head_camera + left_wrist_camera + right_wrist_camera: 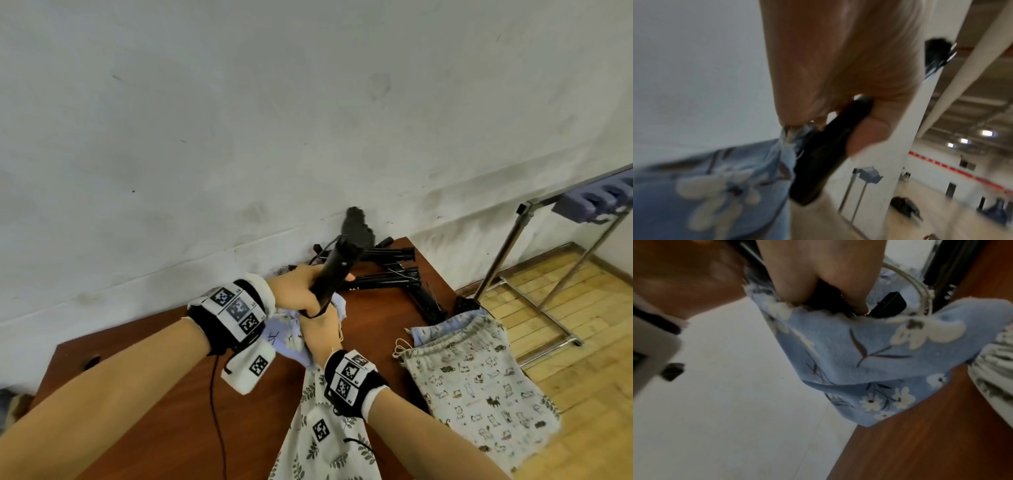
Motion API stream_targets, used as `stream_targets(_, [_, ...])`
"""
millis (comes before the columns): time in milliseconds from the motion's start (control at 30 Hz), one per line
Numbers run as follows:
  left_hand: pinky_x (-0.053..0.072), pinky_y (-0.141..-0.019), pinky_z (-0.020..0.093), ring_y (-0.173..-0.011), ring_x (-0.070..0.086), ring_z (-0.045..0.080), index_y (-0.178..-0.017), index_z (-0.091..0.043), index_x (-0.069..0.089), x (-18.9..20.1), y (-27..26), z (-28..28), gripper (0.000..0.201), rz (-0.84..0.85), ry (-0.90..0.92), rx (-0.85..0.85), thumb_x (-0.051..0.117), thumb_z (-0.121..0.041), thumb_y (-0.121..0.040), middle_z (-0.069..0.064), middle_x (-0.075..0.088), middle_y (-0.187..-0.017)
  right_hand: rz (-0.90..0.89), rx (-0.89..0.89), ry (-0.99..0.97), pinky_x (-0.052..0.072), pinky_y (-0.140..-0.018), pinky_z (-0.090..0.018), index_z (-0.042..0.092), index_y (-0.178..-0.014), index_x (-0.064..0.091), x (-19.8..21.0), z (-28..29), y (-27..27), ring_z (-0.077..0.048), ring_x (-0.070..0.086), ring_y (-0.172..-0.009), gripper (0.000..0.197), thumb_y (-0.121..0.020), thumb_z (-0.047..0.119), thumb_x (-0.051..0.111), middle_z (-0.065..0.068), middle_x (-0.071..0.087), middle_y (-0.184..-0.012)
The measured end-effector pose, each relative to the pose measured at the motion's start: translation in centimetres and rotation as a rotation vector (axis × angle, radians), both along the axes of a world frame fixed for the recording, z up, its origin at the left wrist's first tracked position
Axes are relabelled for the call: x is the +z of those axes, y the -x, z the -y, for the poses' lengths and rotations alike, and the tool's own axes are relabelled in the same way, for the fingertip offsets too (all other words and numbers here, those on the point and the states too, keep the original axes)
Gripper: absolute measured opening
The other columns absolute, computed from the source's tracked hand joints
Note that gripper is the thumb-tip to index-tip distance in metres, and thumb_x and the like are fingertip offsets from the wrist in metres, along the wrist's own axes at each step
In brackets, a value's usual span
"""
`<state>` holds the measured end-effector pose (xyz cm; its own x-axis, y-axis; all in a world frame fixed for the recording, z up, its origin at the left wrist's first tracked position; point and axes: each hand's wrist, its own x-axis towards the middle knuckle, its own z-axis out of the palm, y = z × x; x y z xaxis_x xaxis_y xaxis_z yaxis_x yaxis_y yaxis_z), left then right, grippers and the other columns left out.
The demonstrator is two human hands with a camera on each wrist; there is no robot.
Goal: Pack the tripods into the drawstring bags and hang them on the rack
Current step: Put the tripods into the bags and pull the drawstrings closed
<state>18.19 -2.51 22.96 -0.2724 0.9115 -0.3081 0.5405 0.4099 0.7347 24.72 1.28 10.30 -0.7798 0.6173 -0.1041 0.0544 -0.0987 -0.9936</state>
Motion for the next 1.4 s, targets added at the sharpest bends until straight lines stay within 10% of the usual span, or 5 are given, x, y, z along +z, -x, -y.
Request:
stream_targets(267, [0.049, -0.09, 0.024, -0.093, 0.066, 0.008, -0.084, -0.021, 0.072, -1.6, 1.7, 0.6, 0.022, -0.009, -0.109, 0.211, 0.079, -0.006, -0.069, -0.001, 0.073, -0.095, -0.109, 0.014, -0.018, 0.047, -0.102, -0.036, -0.002, -0.126, 0.05, 2.4, -0.4, 1.2, -0.024, 0.056, -0.12, 0.036, -0.09, -0.004, 0.057, -0.016, 0.06, -0.121])
stream_targets(667, [0.05, -0.096, 0.044, -0.105, 0.062, 0.021, -0.114, -0.035, 0.056, -2.1, 2.4, -1.5, 0.063, -0.077, -0.106, 0.326, 0.072, -0.063, -0.059, 0.004, 0.066, -0.11, -0.257, -0.047, -0.056, 0.056, -0.079, -0.033, 0.001, -0.119, 0.044, 3.4, -2.8, 2.4, -0.009, 0.062, -0.085, 0.058, -0.073, 0.03, 0.062, 0.003, 0.057, -0.087])
stream_targets(767, [0.046, -0.102, 0.037, -0.113, 0.059, 0.013, -0.128, -0.036, 0.052, -1.5, 3.0, -1.8, 0.079, 0.002, -0.116, 0.296, 0.069, -0.067, -0.057, -0.006, 0.064, -0.121, -0.249, 0.019, -0.133, 0.056, -0.081, -0.03, 0.002, -0.136, 0.031, 3.8, -3.6, 2.6, -0.014, 0.062, -0.096, 0.068, -0.077, -0.005, 0.063, 0.005, 0.056, -0.099])
stream_targets(1067, [0.051, -0.084, 0.03, -0.083, 0.066, 0.018, -0.076, -0.01, 0.068, 0.1, 4.6, -1.0, 0.008, 0.173, -0.374, 0.481, 0.075, -0.008, -0.078, 0.003, 0.07, -0.08, -0.284, 0.184, 0.077, 0.044, -0.106, -0.036, 0.014, -0.132, 0.052, 3.6, -8.4, 0.4, -0.013, 0.058, -0.12, 0.076, -0.074, -0.03, 0.03, -0.002, 0.064, -0.118])
stream_targets(1400, [0.052, -0.077, 0.03, -0.072, 0.06, 0.018, -0.067, -0.012, 0.06, -0.2, 4.8, -1.0, 0.019, 0.15, -0.377, 0.55, 0.073, -0.003, -0.077, 0.004, 0.06, -0.071, -0.091, -0.143, -0.396, 0.054, -0.067, -0.031, 0.016, -0.081, 0.069, 3.4, -9.8, -0.7, -0.004, 0.064, -0.064, 0.026, -0.084, -0.005, 0.054, 0.007, 0.069, -0.075])
